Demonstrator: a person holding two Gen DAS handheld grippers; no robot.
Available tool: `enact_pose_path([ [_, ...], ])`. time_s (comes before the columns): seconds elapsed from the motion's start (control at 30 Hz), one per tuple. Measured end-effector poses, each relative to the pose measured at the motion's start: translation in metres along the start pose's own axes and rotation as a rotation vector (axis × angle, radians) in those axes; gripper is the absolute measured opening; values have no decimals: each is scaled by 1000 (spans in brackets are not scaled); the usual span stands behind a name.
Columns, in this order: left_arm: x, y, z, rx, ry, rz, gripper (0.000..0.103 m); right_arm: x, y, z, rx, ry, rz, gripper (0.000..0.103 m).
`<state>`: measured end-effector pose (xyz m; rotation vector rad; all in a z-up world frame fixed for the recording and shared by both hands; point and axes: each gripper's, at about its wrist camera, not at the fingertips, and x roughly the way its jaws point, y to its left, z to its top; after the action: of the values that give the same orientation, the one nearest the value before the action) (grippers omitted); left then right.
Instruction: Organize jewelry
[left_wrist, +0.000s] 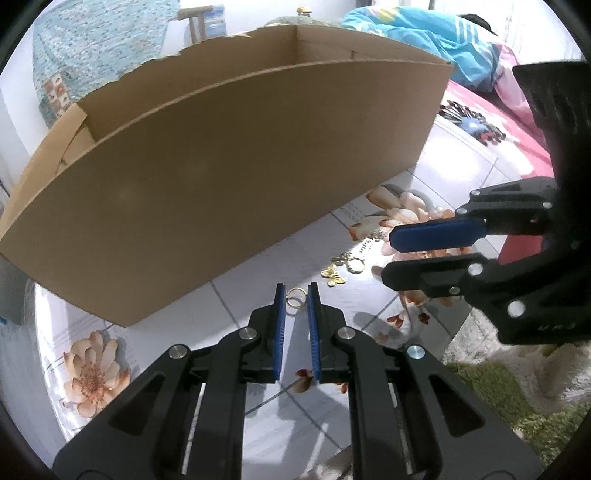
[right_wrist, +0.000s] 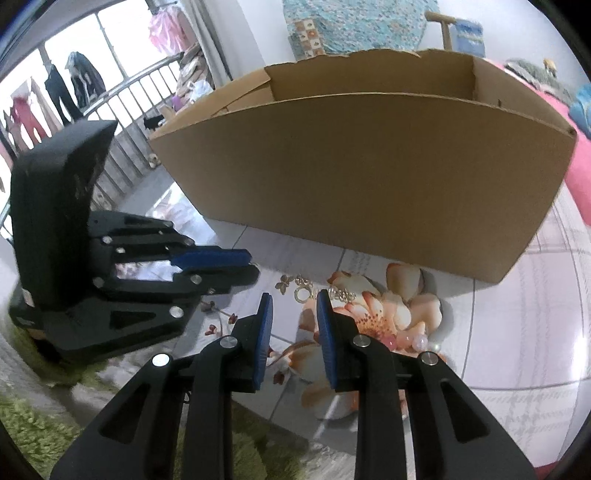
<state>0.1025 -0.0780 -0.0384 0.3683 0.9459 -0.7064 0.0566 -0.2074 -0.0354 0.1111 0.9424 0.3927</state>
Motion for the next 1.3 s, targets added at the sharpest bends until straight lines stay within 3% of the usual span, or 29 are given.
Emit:
enact_pose_path([
  [0.37,-4,12,-4,-40,-10,-2,11,18,15,8,-135,36,-96,25],
  [0.87,1,14,-4,-45,-6,-24,11,27,44,14,-290,72,-189,10],
  [1.3,-6,16,-6,-46,-22,-14,11,21,32,14,-215,59,-158,5],
])
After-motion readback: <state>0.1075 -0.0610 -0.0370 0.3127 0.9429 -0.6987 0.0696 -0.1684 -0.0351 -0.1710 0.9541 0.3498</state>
